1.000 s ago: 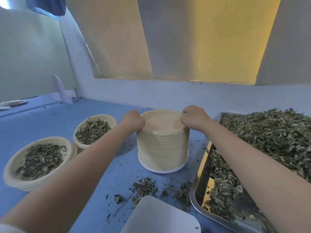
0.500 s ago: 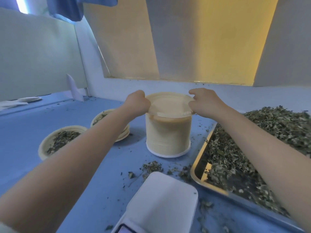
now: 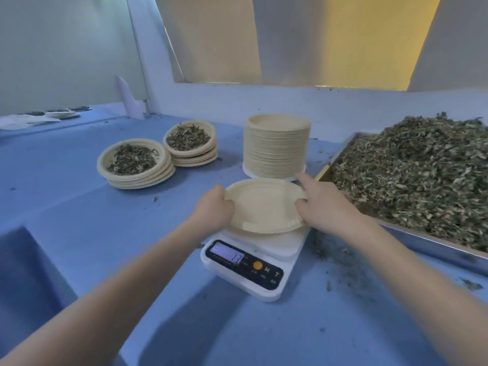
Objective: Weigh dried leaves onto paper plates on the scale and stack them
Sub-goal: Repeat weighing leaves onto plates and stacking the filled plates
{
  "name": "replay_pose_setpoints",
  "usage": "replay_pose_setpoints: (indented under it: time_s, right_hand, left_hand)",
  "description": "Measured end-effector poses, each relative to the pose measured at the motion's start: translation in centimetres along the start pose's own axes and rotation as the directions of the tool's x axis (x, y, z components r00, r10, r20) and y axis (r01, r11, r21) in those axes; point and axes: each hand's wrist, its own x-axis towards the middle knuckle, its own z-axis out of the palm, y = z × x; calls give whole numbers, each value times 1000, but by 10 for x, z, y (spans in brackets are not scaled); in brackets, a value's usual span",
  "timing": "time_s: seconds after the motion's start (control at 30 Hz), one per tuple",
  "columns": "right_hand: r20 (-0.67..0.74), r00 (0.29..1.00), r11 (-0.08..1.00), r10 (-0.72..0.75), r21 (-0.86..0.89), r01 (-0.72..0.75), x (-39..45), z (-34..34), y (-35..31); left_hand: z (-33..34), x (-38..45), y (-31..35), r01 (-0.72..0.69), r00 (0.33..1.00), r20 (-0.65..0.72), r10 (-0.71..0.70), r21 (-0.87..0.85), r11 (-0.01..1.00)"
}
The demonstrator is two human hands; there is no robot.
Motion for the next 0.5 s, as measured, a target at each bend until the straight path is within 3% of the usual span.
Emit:
replay_pose_setpoints:
  time_s: [0.5]
  right_hand:
    - [-71, 997, 1000, -22, 16, 24, 20, 14, 8]
  left_hand:
    - [-6, 17, -12, 11, 996, -89, -26, -167, 986]
